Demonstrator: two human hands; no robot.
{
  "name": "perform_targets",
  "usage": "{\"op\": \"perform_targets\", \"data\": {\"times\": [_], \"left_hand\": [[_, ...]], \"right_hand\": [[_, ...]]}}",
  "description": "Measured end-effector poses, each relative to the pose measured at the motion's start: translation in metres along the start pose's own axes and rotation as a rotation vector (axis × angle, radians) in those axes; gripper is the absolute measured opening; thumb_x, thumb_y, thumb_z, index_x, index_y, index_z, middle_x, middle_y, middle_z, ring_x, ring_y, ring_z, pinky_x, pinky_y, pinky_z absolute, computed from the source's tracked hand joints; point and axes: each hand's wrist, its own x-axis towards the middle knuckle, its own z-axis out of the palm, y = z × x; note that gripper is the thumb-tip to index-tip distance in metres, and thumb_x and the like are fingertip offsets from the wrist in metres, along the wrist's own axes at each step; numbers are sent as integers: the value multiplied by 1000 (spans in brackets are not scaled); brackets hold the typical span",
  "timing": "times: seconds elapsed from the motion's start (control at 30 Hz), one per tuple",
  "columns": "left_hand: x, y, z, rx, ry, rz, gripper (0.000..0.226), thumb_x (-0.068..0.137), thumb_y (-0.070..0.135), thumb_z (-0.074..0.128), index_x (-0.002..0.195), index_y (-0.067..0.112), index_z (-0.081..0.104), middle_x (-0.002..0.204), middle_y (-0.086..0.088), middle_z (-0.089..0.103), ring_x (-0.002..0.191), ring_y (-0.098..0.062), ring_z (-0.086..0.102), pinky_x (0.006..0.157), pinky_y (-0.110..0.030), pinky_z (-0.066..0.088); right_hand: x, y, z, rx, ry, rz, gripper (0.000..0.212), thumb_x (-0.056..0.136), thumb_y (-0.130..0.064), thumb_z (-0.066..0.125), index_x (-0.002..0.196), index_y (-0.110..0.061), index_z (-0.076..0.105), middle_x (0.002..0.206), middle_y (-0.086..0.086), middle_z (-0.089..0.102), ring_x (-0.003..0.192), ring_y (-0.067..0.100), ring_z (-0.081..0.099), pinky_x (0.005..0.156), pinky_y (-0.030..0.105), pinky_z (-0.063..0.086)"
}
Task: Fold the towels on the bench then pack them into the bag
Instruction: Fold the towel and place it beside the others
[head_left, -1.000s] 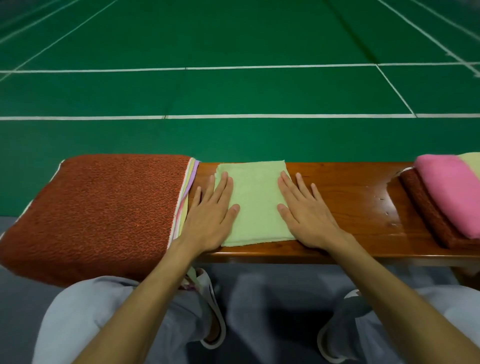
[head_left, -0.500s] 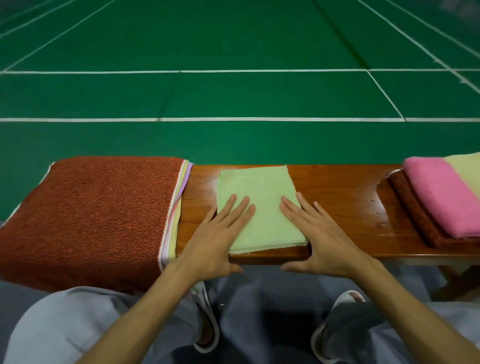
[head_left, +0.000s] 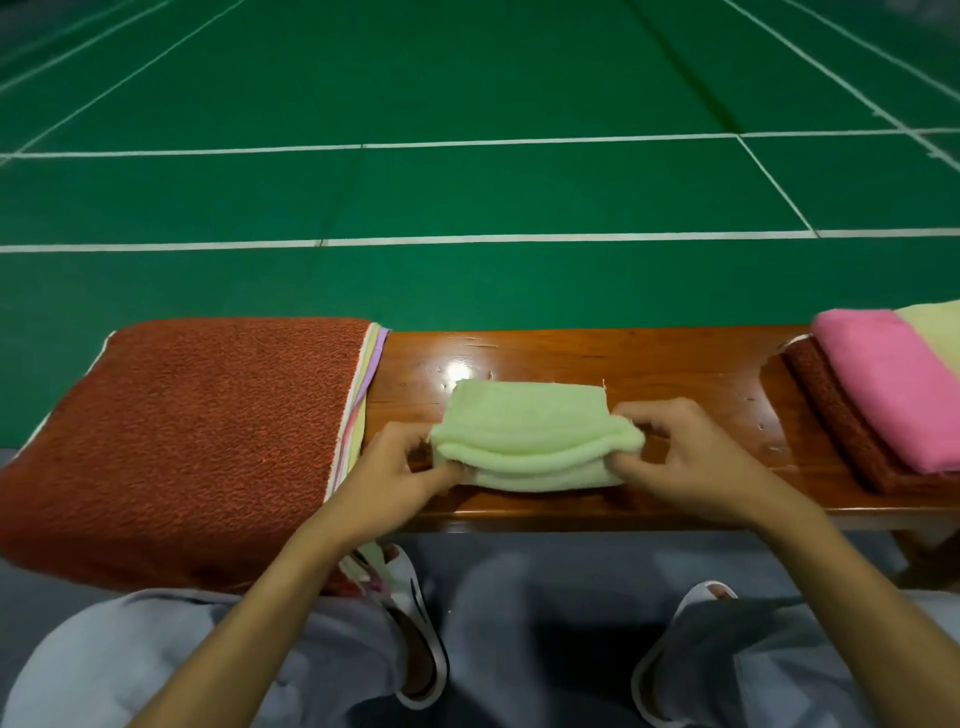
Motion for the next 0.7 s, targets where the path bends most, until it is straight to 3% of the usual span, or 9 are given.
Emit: {"op": "perform_targets", "data": {"times": [0.07,0.1,0.2,0.27,0.4,0.47,0.53,0.6,0.7], "left_hand": [[11,2,4,-107,130,-162,11,97,18,68,104,22,76,101,8,79,101,-16,73,80,-23,57],[18,2,6,-130,188,-243,12,98,25,66,103,21,76,100,6,79,102,-20,72,82,-29,59],[40,-8,8,-42,351,-359,38,95,51,66,96,15,77,96,-10,77,93,-33,72,82,-54,58],[50,-13,10,73,453,-355,58,85,67,66,86,9,75,84,-13,74,81,-35,71,71,-58,57],[61,-18,15,263,563,-339,53,84,64,67,71,13,69,69,-3,69,70,-24,68,66,-53,58],[61,-15,19,328,594,-336,49,83,64,67,72,16,67,70,2,68,70,-19,66,68,-50,59],[57,-8,21,444,654,-284,42,86,62,67,85,20,63,82,6,67,79,-16,64,70,-41,56],[51,-1,21,612,702,-125,43,92,59,63,106,18,59,105,2,65,97,-18,59,79,-37,49],[40,12,29,866,561,206,50,104,46,47,138,11,55,142,-8,56,134,-26,47,108,-41,39]], "right_hand": [[13,4,2,127,60,62,8,97,-19,65,98,-15,73,80,-10,71,74,4,66,62,34,56],[21,8,4,161,98,98,18,99,-22,64,91,-8,70,68,-9,64,62,4,59,55,30,48],[45,20,12,192,199,213,47,102,-34,61,76,6,61,62,12,53,55,26,48,54,34,34],[56,24,20,159,283,290,46,102,-32,60,67,-3,61,58,5,55,54,17,53,49,30,34],[63,29,32,-47,402,367,42,94,-40,66,66,-8,62,61,10,62,61,27,61,55,46,50],[60,27,33,-89,471,386,30,90,-41,69,74,-16,63,66,1,63,67,22,63,61,41,51],[57,19,32,-167,544,377,26,91,-45,68,92,-20,61,80,-5,64,78,17,61,66,33,46],[54,13,31,-273,571,329,38,93,-50,62,115,-20,57,99,-5,62,92,15,56,74,34,43],[50,0,37,-456,564,166,59,99,-52,43,143,-13,46,130,8,58,115,23,51,92,40,45]]}}
